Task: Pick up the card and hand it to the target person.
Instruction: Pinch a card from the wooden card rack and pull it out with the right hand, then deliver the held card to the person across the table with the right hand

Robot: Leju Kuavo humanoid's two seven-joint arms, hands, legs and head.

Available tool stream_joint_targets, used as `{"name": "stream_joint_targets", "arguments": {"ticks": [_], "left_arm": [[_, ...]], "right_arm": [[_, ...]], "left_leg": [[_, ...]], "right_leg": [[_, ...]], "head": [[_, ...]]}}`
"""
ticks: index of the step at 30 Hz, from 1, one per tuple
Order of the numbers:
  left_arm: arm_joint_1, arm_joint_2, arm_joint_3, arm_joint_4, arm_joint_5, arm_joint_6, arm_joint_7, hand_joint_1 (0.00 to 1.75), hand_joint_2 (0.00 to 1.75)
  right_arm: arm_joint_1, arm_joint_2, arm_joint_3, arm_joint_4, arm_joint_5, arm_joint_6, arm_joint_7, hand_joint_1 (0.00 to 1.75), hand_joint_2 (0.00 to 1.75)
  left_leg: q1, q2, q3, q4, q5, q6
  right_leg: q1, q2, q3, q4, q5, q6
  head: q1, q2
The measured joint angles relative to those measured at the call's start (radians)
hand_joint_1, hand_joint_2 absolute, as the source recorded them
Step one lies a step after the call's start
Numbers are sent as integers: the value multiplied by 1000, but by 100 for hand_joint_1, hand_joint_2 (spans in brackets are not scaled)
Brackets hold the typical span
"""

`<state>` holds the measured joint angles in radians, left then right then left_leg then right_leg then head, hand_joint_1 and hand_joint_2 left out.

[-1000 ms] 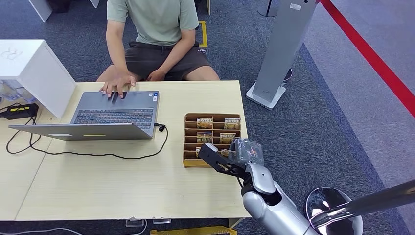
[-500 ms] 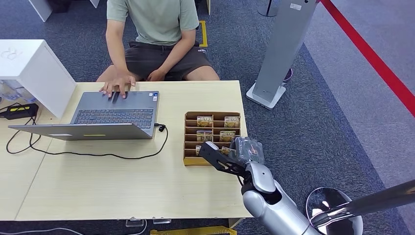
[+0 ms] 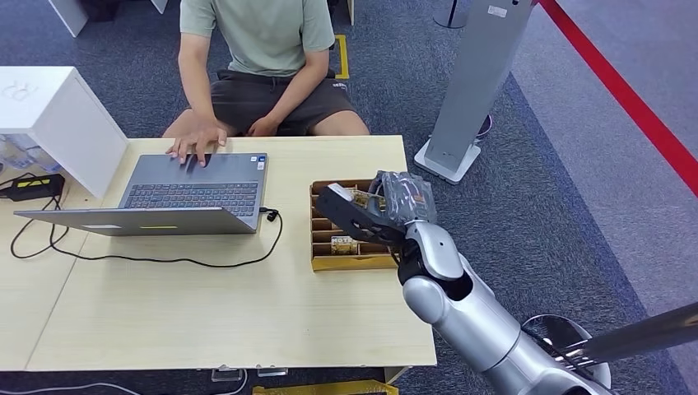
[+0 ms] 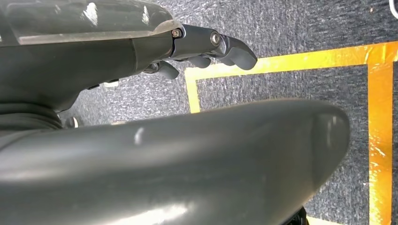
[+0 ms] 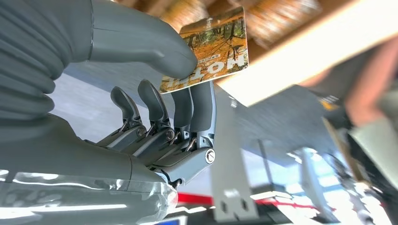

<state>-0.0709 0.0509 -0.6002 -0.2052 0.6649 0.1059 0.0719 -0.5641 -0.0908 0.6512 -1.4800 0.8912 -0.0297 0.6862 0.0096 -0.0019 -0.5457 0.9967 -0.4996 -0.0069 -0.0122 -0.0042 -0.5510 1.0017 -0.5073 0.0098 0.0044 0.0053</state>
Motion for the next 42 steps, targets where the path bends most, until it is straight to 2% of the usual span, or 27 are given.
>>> {"name": "stream_joint_targets", "arguments": {"ticks": [6, 14, 20, 26, 38, 42], "left_arm": [[-4, 1, -16, 0, -15, -20, -5, 0, 0], [-17, 2, -49, 0, -21, -41, -8, 0, 0], [-19, 3, -62, 0, -10, -42, -15, 0, 0], [-17, 7, -70, 1, -2, -42, -15, 0, 0], [-15, 7, -83, 2, 26, -42, -20, 0, 0], [-15, 8, -84, 2, 33, -40, -20, 0, 0]], "right_arm": [[-119, 39, 57, 65, -60, -13, -56, 143, 175], [-282, 176, 123, 389, -126, -123, -203, 143, 175], [-341, 252, 146, 577, -136, -166, -245, 143, 175], [-372, 281, 153, 668, -129, -172, -247, 143, 175], [-406, 311, 170, 737, -122, -191, -272, 143, 175], [-414, 318, 174, 752, -123, -196, -280, 0, 175]], "left_leg": [[0, 0, -1, 0, 0, 0], [0, 0, -2, 0, 1, 0], [0, 0, -2, 0, 1, 0], [0, 0, -2, 0, 1, 0], [0, 0, -1, 0, 1, 0], [0, 0, -1, 0, 1, 0]], "right_leg": [[0, 0, 0, 0, 0, 0], [0, -1, -1, 1, 0, 0], [0, -1, -1, 1, 0, 0], [0, 0, -1, 1, 0, 0], [0, 0, -1, 1, 0, 0], [0, 0, -1, 1, 0, 0]], "head": [[0, 0], [0, 0], [1, 0], [1, 0], [0, 0], [1, 0]]}}
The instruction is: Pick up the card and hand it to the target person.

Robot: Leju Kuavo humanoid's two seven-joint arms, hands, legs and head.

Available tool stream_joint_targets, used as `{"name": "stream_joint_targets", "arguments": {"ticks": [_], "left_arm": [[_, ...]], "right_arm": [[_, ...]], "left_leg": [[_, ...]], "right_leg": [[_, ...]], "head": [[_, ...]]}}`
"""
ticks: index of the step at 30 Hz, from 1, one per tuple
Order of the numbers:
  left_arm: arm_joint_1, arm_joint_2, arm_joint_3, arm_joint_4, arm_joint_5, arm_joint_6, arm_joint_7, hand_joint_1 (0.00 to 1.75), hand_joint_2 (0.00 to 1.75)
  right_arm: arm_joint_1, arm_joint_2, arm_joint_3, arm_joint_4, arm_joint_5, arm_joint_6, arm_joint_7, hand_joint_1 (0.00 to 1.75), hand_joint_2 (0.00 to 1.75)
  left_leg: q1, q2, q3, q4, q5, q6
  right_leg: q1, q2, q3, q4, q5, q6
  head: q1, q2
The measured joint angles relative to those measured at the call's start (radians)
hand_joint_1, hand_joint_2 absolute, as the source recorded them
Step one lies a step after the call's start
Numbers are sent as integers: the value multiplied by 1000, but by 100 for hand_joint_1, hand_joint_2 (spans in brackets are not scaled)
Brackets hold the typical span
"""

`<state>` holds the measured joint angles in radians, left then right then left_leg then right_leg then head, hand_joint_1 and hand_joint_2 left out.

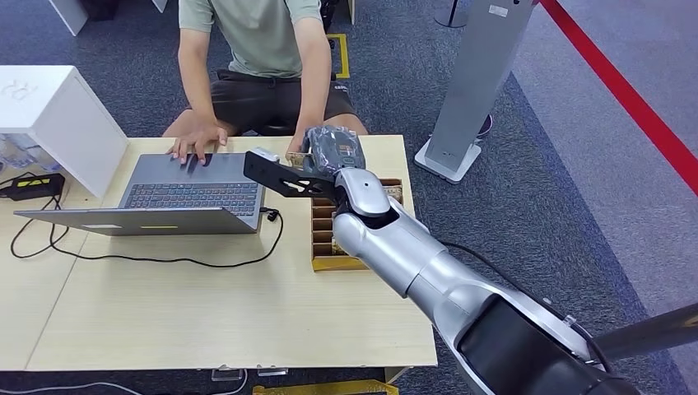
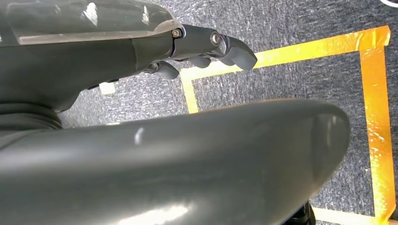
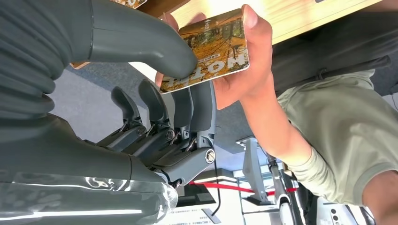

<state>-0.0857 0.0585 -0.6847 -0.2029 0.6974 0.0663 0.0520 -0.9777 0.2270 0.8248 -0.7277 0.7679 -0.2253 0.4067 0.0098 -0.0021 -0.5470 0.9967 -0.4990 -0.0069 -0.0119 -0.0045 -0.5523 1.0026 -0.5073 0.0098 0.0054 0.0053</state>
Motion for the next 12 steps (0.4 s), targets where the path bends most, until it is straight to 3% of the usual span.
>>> {"name": "stream_joint_targets", "arguments": {"ticks": [12], "left_arm": [[1, 1, -10, 0, 3, 11, 0, 0, 0]], "right_arm": [[-4, 4, 10, 31, -15, -12, -8, 0, 175]], "left_leg": [[0, 0, 0, 0, 0, 0]], "right_leg": [[0, 0, 0, 0, 0, 0]], "head": [[-1, 0]]}}
